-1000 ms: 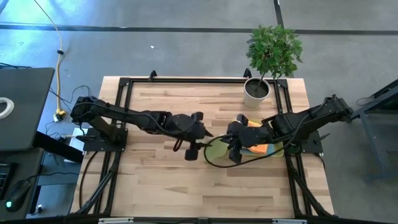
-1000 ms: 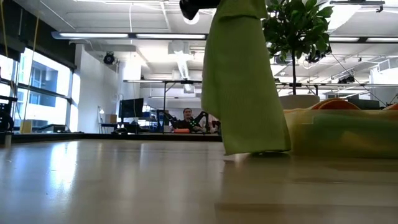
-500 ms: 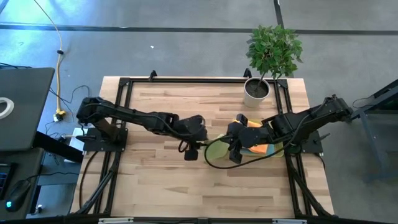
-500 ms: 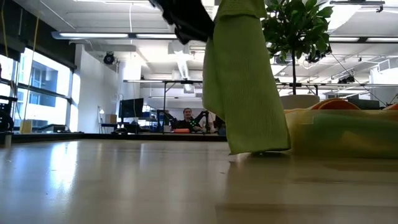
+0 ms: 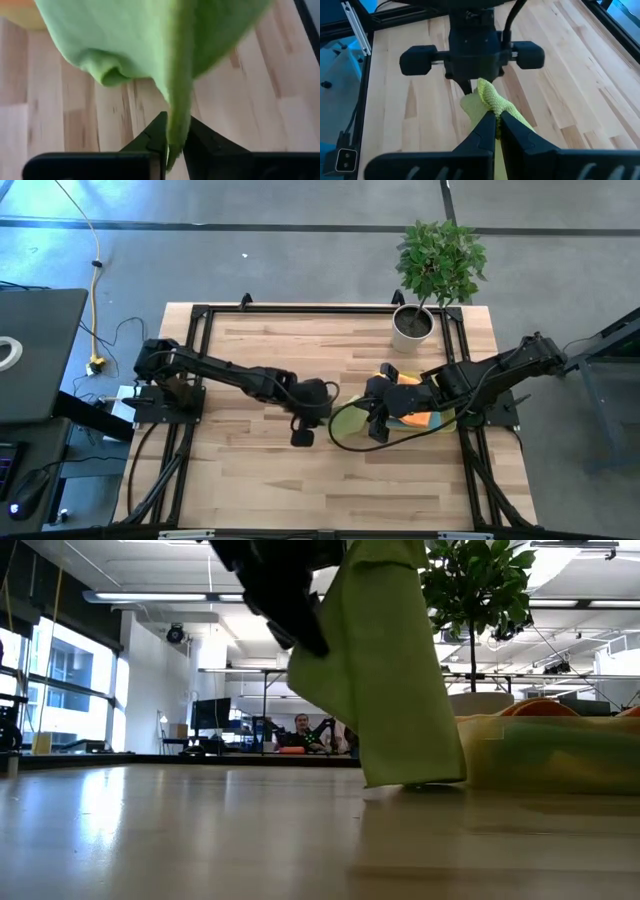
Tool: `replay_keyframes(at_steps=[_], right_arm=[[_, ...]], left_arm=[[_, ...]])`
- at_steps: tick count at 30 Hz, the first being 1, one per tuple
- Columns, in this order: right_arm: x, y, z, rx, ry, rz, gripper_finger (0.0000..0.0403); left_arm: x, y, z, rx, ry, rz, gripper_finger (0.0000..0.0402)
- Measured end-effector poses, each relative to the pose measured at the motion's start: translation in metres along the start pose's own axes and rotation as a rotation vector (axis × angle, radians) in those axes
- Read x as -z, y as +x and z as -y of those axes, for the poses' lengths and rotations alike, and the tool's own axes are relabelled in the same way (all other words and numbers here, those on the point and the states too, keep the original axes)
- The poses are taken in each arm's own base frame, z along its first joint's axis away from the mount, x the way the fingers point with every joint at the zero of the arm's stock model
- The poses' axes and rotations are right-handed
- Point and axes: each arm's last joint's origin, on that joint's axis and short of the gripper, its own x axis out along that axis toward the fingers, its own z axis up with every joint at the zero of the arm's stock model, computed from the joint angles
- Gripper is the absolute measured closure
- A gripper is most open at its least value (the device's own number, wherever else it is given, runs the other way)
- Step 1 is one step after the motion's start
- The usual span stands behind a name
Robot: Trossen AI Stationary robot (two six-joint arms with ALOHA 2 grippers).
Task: Fold microfiber towels
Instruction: Fold the green microfiber cloth
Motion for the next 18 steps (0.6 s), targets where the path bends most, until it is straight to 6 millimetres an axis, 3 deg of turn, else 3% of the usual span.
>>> replay_keyframes(at_steps=[9, 18], right_arm=[[0.001, 0.000, 0.000, 0.004, 0.026, -0.009, 0.0402], [0.008, 0.013, -0.002, 0.031, 0.120, -0.075, 0.0402]], left_arm=[[0.012, -0.011, 0.001, -0.007, -0.056, -0.124, 0.0398], [0.006, -0.057, 0.005, -0.012, -0.067, -0.157, 0.0401]])
